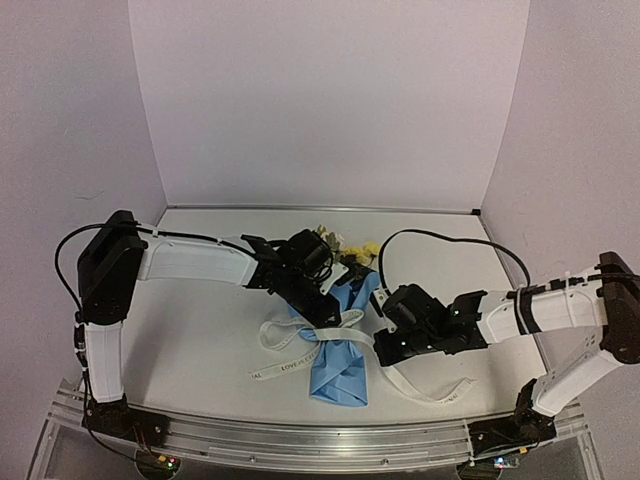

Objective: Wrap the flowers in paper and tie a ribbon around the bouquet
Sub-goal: Cross the half-tied ribbon over the folded bouquet.

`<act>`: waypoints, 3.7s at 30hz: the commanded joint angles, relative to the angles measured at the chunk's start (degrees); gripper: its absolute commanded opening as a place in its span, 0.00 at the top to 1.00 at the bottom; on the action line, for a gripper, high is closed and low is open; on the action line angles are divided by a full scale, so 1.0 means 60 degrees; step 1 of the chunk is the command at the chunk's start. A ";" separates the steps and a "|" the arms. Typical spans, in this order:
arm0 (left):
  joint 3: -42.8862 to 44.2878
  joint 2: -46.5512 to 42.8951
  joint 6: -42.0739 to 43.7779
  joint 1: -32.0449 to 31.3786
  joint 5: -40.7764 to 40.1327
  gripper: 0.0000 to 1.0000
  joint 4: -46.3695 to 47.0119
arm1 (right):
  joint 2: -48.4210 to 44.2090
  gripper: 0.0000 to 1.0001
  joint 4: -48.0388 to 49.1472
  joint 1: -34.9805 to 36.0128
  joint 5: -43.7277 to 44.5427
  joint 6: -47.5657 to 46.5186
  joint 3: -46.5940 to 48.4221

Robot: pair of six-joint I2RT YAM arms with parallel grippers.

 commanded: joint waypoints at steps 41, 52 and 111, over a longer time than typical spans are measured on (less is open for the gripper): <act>-0.1388 -0.2207 -0.0507 0.0100 0.0395 1.00 0.1285 | 0.2163 1.00 0.3531 -0.0380 -0.1254 0.2550 0.1679; -0.1543 -0.2342 -0.0451 0.0098 0.1073 1.00 0.1563 | 0.2599 1.00 0.6572 -0.0939 -0.1310 0.3431 0.0546; -0.1598 -0.1615 -0.2298 0.1705 0.1733 0.82 0.2023 | 0.4301 1.00 1.1241 -0.1881 -0.3492 0.4592 0.0237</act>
